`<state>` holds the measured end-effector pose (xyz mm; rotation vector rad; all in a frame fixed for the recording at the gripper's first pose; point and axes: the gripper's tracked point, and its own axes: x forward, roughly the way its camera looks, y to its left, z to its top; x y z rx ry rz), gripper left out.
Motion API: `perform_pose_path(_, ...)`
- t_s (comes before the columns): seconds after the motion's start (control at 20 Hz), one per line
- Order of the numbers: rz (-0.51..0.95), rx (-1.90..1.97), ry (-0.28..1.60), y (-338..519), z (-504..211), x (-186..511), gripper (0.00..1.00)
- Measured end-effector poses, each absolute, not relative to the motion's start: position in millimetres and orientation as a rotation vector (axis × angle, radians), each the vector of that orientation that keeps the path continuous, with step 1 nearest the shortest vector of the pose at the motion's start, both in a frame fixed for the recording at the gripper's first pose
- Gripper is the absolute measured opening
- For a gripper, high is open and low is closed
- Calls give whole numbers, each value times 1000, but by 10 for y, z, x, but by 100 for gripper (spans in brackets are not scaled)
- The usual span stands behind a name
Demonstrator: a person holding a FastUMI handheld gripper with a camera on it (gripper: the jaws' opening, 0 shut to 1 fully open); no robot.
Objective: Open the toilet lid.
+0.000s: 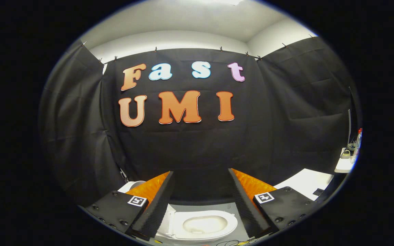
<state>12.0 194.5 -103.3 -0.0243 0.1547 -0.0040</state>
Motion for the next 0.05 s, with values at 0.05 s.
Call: perform_pose_path(0.05, -3, -24, 154, 1952, -1027, 123, 99)
